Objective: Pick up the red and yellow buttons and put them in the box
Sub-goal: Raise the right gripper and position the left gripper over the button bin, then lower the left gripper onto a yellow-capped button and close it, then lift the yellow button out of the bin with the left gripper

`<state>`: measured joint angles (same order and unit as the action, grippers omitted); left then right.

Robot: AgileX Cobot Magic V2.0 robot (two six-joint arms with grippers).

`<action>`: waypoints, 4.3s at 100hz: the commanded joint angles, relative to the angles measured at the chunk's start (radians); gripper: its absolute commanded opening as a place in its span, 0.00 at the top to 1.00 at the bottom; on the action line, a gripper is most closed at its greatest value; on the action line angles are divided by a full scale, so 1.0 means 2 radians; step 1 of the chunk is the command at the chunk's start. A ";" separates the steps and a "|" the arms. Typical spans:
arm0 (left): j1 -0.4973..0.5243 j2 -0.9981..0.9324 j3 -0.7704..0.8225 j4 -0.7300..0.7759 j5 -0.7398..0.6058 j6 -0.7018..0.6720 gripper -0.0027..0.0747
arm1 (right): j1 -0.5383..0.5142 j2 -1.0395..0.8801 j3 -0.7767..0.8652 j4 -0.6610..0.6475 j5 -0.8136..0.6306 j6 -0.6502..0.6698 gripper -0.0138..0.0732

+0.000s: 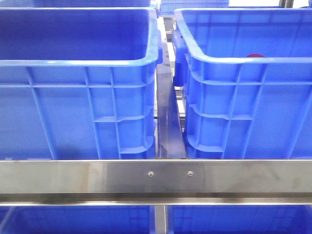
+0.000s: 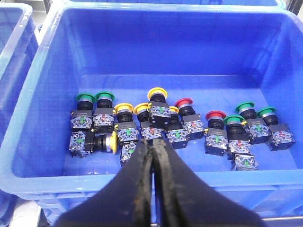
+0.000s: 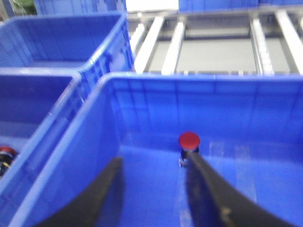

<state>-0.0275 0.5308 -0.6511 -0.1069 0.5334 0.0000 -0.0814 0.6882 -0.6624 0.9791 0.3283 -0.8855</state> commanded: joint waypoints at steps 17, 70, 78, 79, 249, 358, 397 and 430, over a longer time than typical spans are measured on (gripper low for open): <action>0.001 0.001 -0.012 -0.002 -0.036 0.000 0.99 | -0.003 -0.039 -0.011 0.010 -0.009 -0.005 0.91; 0.001 0.002 -0.012 -0.002 -0.035 0.000 0.54 | -0.003 -0.039 -0.011 0.010 0.006 -0.005 0.92; 0.001 0.002 -0.012 -0.002 -0.035 0.000 0.38 | -0.003 -0.039 -0.011 0.010 0.006 -0.005 0.92; 0.001 0.002 -0.012 -0.002 -0.035 0.000 0.37 | -0.003 -0.039 -0.011 0.010 0.006 -0.005 0.92; -0.052 0.566 -0.357 0.023 0.043 0.040 0.41 | -0.003 -0.039 -0.011 0.010 0.006 -0.005 0.92; -0.052 0.648 -0.386 0.062 0.012 0.043 0.76 | -0.003 -0.039 -0.011 0.010 0.006 -0.005 0.92; -0.052 0.571 -0.380 0.036 0.025 0.043 0.99 | -0.003 -0.039 -0.011 0.010 0.006 -0.005 0.92; -0.084 0.425 -0.260 -0.008 -0.021 0.043 0.99 | -0.003 -0.039 -0.011 0.010 0.006 -0.005 0.92</action>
<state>-0.1637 1.4927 -1.2044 -0.1020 0.5826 0.0851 -0.0814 0.6112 -0.6585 0.9776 0.3761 -0.8874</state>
